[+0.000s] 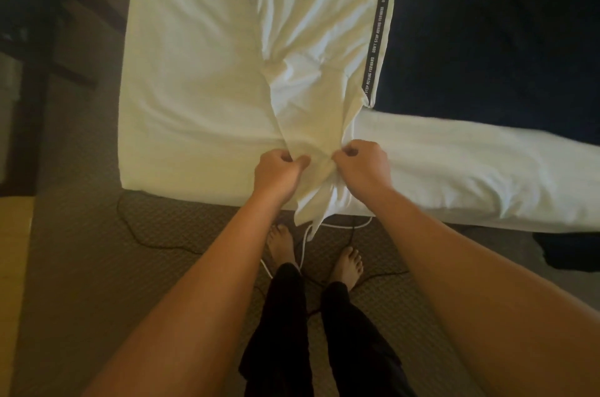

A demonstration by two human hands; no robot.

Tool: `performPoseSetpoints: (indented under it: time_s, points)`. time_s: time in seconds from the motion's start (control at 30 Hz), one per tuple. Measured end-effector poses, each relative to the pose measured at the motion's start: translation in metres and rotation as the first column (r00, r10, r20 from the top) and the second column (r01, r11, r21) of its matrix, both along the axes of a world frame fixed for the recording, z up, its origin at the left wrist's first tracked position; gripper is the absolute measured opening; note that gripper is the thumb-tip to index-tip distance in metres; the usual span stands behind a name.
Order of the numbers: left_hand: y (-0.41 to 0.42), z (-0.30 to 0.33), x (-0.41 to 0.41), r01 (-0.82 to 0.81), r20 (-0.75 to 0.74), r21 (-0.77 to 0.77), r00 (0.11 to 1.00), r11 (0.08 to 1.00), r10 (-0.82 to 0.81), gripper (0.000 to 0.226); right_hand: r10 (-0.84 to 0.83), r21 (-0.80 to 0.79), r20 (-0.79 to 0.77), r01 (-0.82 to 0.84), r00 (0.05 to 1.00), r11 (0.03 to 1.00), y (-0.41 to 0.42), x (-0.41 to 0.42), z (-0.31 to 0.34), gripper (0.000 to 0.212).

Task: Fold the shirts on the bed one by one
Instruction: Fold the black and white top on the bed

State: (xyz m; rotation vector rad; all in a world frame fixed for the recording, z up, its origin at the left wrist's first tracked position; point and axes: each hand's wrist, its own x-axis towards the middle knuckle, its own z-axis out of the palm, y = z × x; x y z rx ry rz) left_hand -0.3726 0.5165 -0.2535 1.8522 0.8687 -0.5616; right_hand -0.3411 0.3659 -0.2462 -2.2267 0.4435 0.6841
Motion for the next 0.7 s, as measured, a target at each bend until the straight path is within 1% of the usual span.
performPoseSetpoints:
  time_s: [0.03, 0.1, 0.13, 0.2, 0.23, 0.33, 0.4, 0.47, 0.53, 0.6, 0.63, 0.7]
  points:
    - [0.001, 0.000, 0.000, -0.002, -0.008, -0.027, 1.000, 1.000, 0.002, 0.035, -0.102, 0.113, -0.052, 0.107, 0.993, 0.988, -0.004, 0.000, 0.001, 0.017]
    - [0.007, 0.002, -0.004, -0.098, -0.014, -0.141, 0.995, 0.985, 0.097, 0.031, -0.282, 0.302, -0.188, 0.329, 0.941, 0.895, -0.016, -0.004, 0.005, 0.017]
    - [0.011, 0.003, -0.006, -0.186, -0.030, -0.232, 0.983, 0.955, 0.184, 0.029, -0.339, 0.364, -0.259, 0.417, 0.904, 0.833, -0.023, -0.007, 0.008, 0.018]
    - [0.016, 0.008, -0.013, -0.347, -0.097, -0.420, 0.936, 0.839, 0.339, 0.018, -0.404, 0.440, -0.369, 0.540, 0.837, 0.717, -0.034, -0.014, 0.010, 0.019]
    - [0.016, 0.010, -0.017, -0.381, -0.129, -0.478, 0.922, 0.792, 0.365, 0.015, -0.405, 0.447, -0.382, 0.550, 0.831, 0.706, -0.037, -0.017, 0.011, 0.019]
    - [0.017, 0.012, -0.026, -0.379, -0.143, -0.504, 0.923, 0.776, 0.358, 0.015, -0.393, 0.407, -0.340, 0.510, 0.855, 0.758, -0.034, -0.018, 0.014, 0.023]
    - [0.015, 0.013, -0.026, -0.381, -0.131, -0.496, 0.921, 0.781, 0.366, 0.016, -0.367, 0.374, -0.272, 0.449, 0.890, 0.811, -0.024, -0.015, 0.014, 0.023]
    - [0.012, 0.014, -0.026, -0.359, -0.123, -0.485, 0.931, 0.798, 0.344, 0.016, -0.241, 0.292, -0.172, 0.283, 0.955, 0.914, -0.013, -0.011, 0.014, 0.024]
    - [0.008, 0.015, -0.027, -0.312, -0.116, -0.466, 0.949, 0.828, 0.292, 0.020, -0.088, 0.159, -0.097, 0.103, 0.991, 0.982, -0.005, -0.006, 0.011, 0.024]
    - [0.005, 0.015, -0.027, -0.279, -0.111, -0.438, 0.960, 0.855, 0.256, 0.022, 0.029, 0.046, -0.069, -0.026, 0.997, 0.999, -0.001, -0.002, 0.007, 0.017]
    - [0.006, 0.013, -0.026, -0.279, -0.114, -0.430, 0.960, 0.859, 0.255, 0.020, 0.059, 0.016, -0.069, -0.058, 0.996, 0.998, -0.001, 0.000, 0.006, 0.012]
    - [0.008, 0.012, -0.025, -0.290, -0.124, -0.427, 0.957, 0.856, 0.262, 0.016, 0.047, 0.022, -0.077, -0.046, 0.996, 0.999, -0.003, 0.002, 0.006, 0.010]
